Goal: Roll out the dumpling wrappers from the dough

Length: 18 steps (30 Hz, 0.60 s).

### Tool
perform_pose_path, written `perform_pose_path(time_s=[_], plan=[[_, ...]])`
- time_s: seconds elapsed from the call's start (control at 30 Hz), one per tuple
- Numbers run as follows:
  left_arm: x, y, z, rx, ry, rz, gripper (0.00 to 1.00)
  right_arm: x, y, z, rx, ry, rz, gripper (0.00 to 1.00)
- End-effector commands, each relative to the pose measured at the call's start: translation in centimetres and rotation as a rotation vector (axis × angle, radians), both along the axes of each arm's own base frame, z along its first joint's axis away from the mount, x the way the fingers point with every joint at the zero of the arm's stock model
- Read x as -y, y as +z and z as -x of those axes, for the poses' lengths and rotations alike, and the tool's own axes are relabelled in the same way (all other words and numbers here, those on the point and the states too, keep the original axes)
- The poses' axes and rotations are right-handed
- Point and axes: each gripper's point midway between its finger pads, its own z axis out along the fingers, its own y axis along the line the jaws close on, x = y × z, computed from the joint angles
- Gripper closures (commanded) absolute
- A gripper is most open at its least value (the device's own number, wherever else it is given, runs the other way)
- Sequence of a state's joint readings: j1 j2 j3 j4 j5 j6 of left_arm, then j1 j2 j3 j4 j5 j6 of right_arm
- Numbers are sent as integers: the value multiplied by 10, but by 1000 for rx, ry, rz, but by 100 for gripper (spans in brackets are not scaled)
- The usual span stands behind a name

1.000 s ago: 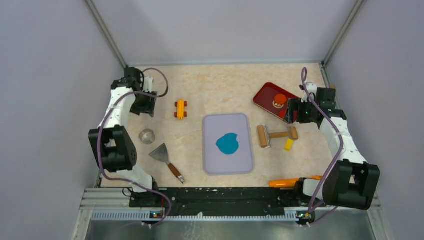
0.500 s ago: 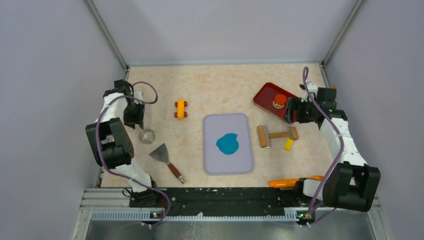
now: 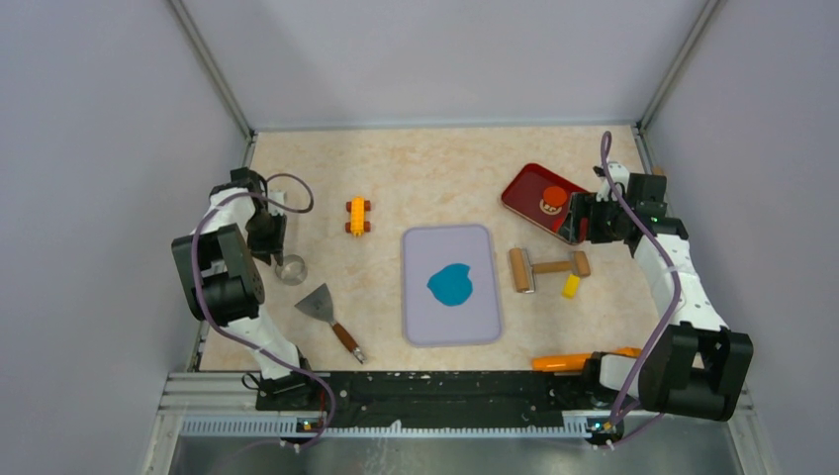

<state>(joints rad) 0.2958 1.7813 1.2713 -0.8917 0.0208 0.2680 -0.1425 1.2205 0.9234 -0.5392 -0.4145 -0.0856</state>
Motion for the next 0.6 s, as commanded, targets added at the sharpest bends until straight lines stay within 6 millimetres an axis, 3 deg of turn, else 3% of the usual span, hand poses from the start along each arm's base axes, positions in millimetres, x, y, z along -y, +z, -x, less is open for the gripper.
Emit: perform_pose_path(time_s=[0.0,0.17,0.5,0.57], plan=[[-4,-7,-1,-3,14,-2,68,0,9,-5,41,-2,-15,26],[-4,-11,2,-24,24,-2,71,0,8,-5,35,-2,-18,25],[0,-6,1,-12,20,15,99,-1,7,-3,32,3,-22,26],[3,1,-1,8,16,35,100,-2,9,-3,37,8,-27,26]])
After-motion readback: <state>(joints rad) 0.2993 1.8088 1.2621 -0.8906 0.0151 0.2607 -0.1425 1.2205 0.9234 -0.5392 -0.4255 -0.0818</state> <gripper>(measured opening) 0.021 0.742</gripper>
